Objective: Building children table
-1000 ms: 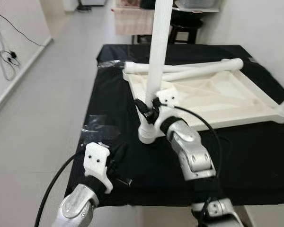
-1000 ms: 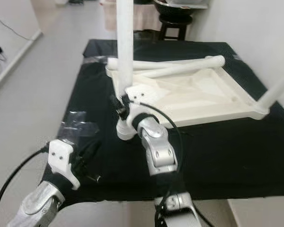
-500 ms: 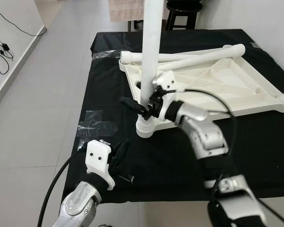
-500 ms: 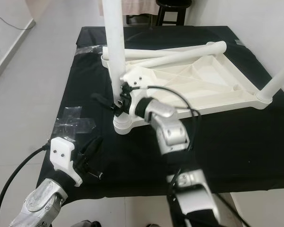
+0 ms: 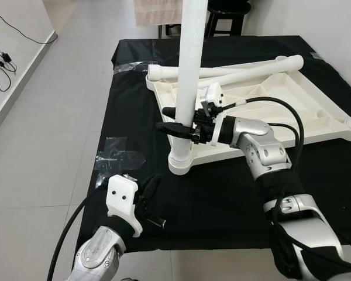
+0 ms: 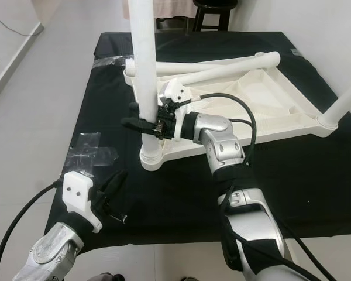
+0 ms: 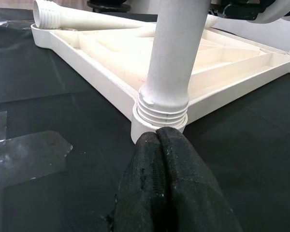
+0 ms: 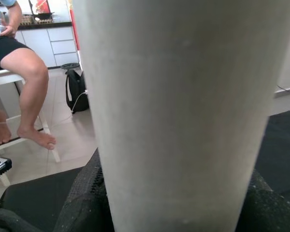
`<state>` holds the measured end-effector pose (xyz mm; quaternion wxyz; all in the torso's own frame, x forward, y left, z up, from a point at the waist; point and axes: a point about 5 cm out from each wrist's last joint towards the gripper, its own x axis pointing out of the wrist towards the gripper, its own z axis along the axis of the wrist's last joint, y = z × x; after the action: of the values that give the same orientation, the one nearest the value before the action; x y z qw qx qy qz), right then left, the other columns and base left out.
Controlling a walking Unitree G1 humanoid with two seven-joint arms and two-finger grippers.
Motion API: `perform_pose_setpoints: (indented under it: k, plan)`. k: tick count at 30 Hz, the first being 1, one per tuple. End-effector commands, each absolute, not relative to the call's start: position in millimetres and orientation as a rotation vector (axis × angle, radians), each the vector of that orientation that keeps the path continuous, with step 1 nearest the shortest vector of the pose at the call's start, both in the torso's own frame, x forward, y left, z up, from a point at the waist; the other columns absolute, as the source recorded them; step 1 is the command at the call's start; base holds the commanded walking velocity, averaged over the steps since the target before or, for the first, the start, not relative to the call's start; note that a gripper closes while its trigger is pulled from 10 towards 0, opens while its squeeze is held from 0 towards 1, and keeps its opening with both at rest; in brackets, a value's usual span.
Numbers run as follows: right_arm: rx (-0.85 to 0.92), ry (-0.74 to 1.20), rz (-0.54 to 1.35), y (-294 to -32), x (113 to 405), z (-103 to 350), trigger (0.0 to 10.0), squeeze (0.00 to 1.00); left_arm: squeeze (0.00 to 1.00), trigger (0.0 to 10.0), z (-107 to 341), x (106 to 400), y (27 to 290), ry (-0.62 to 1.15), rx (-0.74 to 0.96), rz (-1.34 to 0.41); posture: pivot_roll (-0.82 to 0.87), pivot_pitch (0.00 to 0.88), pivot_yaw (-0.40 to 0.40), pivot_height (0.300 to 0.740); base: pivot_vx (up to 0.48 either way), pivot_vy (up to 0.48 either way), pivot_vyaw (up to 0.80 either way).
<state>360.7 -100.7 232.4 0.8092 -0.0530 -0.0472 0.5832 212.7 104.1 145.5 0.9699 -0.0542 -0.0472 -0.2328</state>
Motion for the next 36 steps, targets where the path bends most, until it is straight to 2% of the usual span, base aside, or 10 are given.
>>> perform_pose_setpoints:
  k: [1, 7, 11, 21, 22, 24, 25, 30, 31, 36]
  plan:
    - [-0.083, -0.056, 1.267, -101, 360, 220, 0.0, 0.00, 0.00, 10.0, 141, 211, 104, -0.076, -0.107, -0.470, 0.13, 0.143, -0.017, 0.740, 0.000, 0.000, 0.00]
    - [-0.116, -0.080, 0.975, -114, 365, 206, 0.0, 0.00, 0.00, 10.0, 141, 212, 106, -0.076, -0.110, -0.469, 0.10, 0.145, -0.019, 0.740, 0.000, 0.000, 0.00]
    - [-0.089, 0.103, 0.312, -122, 357, 156, 0.0, 0.00, 0.00, 10.0, 141, 212, 106, -0.077, -0.111, -0.468, 0.10, 0.152, -0.016, 0.740, 0.000, 0.000, 0.00]
    - [-0.097, 0.089, 0.384, -99, 343, 150, 0.0, 0.00, 0.00, 10.0, 141, 214, 107, -0.079, -0.118, -0.465, 0.09, 0.142, -0.018, 0.740, 0.000, 0.000, 0.00]
    - [-0.089, 0.056, 0.401, -100, 349, 158, 10.0, 0.00, 0.00, 10.0, 141, 215, 107, -0.082, -0.119, -0.459, 0.09, 0.143, -0.018, 0.740, 0.000, 0.000, 0.00]
    - [-0.075, 0.029, 0.430, -99, 354, 165, 10.0, 0.00, 0.00, 10.0, 142, 215, 107, -0.085, -0.120, -0.456, 0.09, 0.142, -0.019, 0.740, 0.000, 0.000, 0.00]
    - [-0.060, -0.007, 0.480, -96, 356, 174, 10.0, 1.00, 0.00, 10.0, 142, 215, 106, -0.086, -0.120, -0.453, 0.10, 0.143, -0.020, 0.740, 0.000, 0.000, 0.00]
    - [-0.040, -0.106, 0.681, -89, 360, 202, 10.0, 1.00, 0.00, 10.0, 143, 214, 106, -0.086, -0.121, -0.455, 0.10, 0.142, -0.019, 0.740, 0.000, 0.000, 0.00]
    - [-0.043, -0.126, 0.735, -88, 360, 210, 10.0, 0.00, 0.00, 10.0, 143, 214, 106, -0.085, -0.122, -0.456, 0.10, 0.142, -0.019, 0.740, 0.000, 0.000, 0.00]
    - [-0.087, -0.163, 1.018, -89, 357, 234, 10.0, 0.00, 0.00, 10.0, 143, 214, 106, -0.083, -0.122, -0.459, 0.10, 0.141, -0.017, 0.740, 0.000, 0.000, 0.00]
